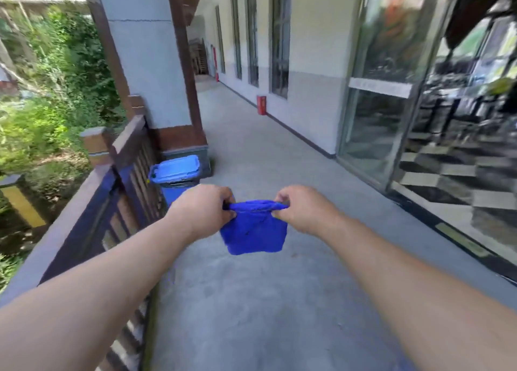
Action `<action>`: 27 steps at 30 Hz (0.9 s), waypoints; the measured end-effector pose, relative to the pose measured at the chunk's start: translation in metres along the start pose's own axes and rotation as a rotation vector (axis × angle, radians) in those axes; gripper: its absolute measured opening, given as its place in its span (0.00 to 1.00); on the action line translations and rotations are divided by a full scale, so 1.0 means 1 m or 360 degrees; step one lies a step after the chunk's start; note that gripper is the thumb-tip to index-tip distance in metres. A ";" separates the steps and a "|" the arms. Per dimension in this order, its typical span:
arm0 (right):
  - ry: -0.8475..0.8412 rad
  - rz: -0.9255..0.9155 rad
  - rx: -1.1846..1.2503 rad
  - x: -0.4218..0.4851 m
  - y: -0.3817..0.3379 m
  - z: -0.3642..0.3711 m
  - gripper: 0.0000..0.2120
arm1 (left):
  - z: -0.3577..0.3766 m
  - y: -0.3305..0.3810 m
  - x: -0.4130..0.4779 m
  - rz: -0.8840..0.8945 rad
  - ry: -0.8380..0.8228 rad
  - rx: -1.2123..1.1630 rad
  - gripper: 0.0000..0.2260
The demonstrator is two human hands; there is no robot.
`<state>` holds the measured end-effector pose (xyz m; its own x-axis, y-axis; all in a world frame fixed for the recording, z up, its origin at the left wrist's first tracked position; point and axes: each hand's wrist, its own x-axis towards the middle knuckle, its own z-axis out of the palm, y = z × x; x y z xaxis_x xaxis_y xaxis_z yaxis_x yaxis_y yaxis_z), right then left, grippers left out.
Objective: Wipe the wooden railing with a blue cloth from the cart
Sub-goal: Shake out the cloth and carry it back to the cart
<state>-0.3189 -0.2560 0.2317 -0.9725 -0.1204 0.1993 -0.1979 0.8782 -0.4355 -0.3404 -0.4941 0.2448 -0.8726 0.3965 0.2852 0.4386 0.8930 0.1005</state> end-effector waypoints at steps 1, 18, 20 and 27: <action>0.0011 0.0065 -0.0013 -0.003 0.013 -0.006 0.06 | 0.007 0.010 0.014 0.0052 -0.0031 -0.0031 0.06; 0.0382 0.1533 -0.0137 -0.254 0.074 -0.032 0.04 | 0.108 0.213 0.023 0.1150 -0.0642 -0.0748 0.04; 0.0470 0.1698 -0.0102 -0.295 0.064 -0.023 0.05 | 0.116 0.238 -0.001 0.1261 -0.0717 -0.0780 0.04; 0.0639 0.2169 -0.0015 -0.426 0.039 0.014 0.05 | 0.146 0.315 -0.100 0.1572 -0.0974 -0.0817 0.04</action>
<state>0.0855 -0.1775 0.1177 -0.2978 0.9454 -0.1327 0.8536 0.2015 -0.4803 -0.1465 -0.2212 0.1084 -0.0240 0.9995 -0.0224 0.8696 0.0319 0.4928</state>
